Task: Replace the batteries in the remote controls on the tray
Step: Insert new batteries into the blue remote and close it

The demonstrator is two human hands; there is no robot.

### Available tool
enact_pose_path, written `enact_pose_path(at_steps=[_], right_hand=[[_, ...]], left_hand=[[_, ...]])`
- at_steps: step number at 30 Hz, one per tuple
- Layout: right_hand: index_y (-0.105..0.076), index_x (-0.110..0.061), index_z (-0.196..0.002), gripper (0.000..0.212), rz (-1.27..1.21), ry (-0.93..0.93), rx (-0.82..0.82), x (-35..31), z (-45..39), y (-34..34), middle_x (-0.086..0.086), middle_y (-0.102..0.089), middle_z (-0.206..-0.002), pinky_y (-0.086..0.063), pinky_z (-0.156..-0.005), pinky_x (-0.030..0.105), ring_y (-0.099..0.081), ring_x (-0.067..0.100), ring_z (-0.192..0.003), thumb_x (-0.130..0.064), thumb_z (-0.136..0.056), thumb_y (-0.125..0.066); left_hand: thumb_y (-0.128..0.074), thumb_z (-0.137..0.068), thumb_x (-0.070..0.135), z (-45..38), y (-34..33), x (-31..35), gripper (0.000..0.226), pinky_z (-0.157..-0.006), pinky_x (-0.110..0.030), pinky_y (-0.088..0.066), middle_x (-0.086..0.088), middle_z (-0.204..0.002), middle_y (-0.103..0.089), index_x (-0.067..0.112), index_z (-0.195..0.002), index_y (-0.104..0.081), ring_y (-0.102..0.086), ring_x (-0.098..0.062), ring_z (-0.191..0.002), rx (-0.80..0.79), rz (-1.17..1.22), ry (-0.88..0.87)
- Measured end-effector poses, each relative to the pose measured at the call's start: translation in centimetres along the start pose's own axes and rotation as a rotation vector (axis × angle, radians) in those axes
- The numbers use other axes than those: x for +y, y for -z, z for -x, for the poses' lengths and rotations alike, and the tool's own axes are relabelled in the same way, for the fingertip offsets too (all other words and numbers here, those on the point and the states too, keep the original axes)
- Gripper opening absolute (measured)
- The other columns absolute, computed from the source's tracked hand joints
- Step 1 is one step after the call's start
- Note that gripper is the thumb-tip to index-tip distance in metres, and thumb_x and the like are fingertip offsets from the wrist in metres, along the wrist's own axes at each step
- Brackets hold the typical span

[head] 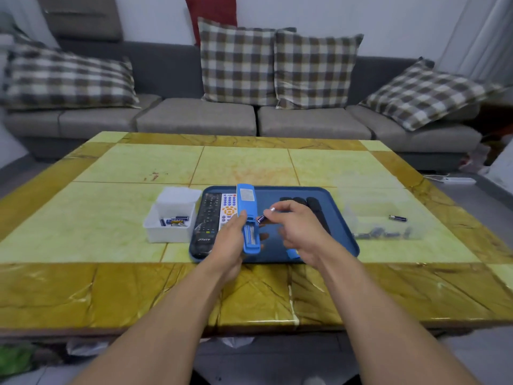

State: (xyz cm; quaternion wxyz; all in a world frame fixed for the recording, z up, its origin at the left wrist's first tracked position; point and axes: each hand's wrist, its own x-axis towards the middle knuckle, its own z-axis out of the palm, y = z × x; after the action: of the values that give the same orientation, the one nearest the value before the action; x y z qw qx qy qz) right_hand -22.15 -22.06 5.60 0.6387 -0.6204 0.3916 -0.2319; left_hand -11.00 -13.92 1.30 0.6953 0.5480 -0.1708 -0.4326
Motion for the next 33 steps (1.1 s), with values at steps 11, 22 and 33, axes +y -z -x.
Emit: enact_pose_path(at_steps=[11,22,33], right_hand=[[-0.073,-0.026,-0.091,0.011,0.404,0.373,0.074,0.8,-0.9,-0.9,-0.012,-0.072,-0.083,-0.060,-0.065,0.028,-0.066,-0.001,-0.073,-0.028,-0.083,-0.080],[-0.076,-0.023,-0.096,0.015,0.464,0.326,0.052,2.1,-1.7,0.4,-0.010,-0.074,-0.087,-0.062,-0.071,0.035,-0.071,0.004,-0.082,-0.017,-0.084,-0.079],[-0.076,-0.038,-0.088,0.025,0.701,0.322,0.140,1.9,-2.0,-0.3,-0.013,-0.064,-0.082,-0.060,-0.070,0.041,-0.066,0.008,-0.078,-0.045,-0.067,-0.088]], left_hand=[[-0.035,-0.109,0.030,-0.8,-0.9,-0.5,0.037,-0.065,-0.031,-0.060,-0.009,-0.103,-0.078,0.009,-0.124,-0.062,-0.076,-0.019,-0.085,-0.060,0.188,0.065],[-0.036,-0.109,0.031,-1.5,-1.8,-1.6,0.036,-0.061,-0.034,-0.060,-0.012,-0.107,-0.076,0.012,-0.128,-0.060,-0.074,-0.021,-0.085,-0.056,0.268,0.144],[-0.038,-0.108,0.031,-0.9,-1.4,-1.5,0.034,-0.058,-0.037,-0.061,-0.016,-0.101,-0.075,0.012,-0.126,-0.059,-0.073,-0.028,-0.086,-0.111,0.396,0.186]])
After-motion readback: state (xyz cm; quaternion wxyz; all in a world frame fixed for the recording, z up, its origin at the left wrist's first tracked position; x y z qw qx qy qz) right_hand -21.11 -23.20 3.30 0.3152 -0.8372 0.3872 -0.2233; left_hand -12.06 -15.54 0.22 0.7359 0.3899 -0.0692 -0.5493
